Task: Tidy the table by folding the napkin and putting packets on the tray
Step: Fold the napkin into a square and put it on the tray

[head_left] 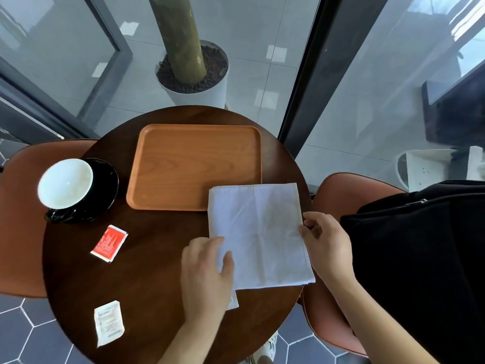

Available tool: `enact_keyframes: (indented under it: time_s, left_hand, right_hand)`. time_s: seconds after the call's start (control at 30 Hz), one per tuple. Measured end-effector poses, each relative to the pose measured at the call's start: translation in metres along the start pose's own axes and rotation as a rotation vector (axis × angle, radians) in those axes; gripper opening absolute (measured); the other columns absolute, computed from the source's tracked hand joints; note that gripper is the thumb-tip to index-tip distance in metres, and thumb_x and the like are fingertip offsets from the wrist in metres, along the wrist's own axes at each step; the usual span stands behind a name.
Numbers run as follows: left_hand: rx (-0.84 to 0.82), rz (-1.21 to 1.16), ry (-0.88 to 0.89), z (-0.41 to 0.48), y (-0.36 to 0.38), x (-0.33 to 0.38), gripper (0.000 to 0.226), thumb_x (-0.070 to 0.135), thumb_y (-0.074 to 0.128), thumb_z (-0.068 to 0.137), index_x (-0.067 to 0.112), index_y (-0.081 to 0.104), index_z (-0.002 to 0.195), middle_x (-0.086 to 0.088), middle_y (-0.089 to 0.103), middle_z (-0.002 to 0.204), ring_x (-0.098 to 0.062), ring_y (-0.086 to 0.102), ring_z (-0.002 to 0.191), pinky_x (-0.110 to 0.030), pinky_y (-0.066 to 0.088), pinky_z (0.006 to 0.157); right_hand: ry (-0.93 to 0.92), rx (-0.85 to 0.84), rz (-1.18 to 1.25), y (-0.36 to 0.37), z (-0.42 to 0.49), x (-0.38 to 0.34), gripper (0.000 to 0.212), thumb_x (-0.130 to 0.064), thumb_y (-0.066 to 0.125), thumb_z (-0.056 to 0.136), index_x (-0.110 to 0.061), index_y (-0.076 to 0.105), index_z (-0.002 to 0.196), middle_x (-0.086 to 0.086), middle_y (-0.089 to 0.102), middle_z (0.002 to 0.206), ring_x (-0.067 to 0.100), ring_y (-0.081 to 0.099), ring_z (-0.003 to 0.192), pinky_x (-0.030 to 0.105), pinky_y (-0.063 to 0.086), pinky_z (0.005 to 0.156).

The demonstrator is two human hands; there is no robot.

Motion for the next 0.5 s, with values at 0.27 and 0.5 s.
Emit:
enact_keyframes:
  time_s: [0.27,0.5]
  left_hand:
    - [-0.261,0.006,-0.329,-0.012,0.011,-0.040,0.066,0.046,0.068,0.088,0.017,0.044,0.143,-0.001,0.058,0.120,-0.014,0.063,0.096,-0.016,0.041,0.068]
    - [-0.297,-0.077,-0.325,-0.009,0.010,-0.031,0.053,0.029,0.072,0.087,0.021,0.051,0.135,0.008,0.062,0.095,-0.010,0.060,0.085,-0.015,0.042,0.068]
  right_hand:
    - [0.062,-0.079,-0.148,0.014,-0.051,0.023,0.030,-0.027,0.077,0.086,-0.018,0.068,0.113,-0.009,0.056,0.093,0.008,0.057,0.079,0.009,0.035,0.060]
    - [0.151,-0.110,-0.231,0.023,-0.063,0.032,0.033,-0.033,0.075,0.085,-0.025,0.059,0.112,-0.008,0.054,0.099,0.000,0.050,0.066,0.011,0.030,0.050]
Point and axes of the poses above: each hand's wrist, its own z-axis towards the middle knuckle, its own y-axis out of the palm, x = y × z, the point moved 9 cm from there along z, towards the middle knuckle
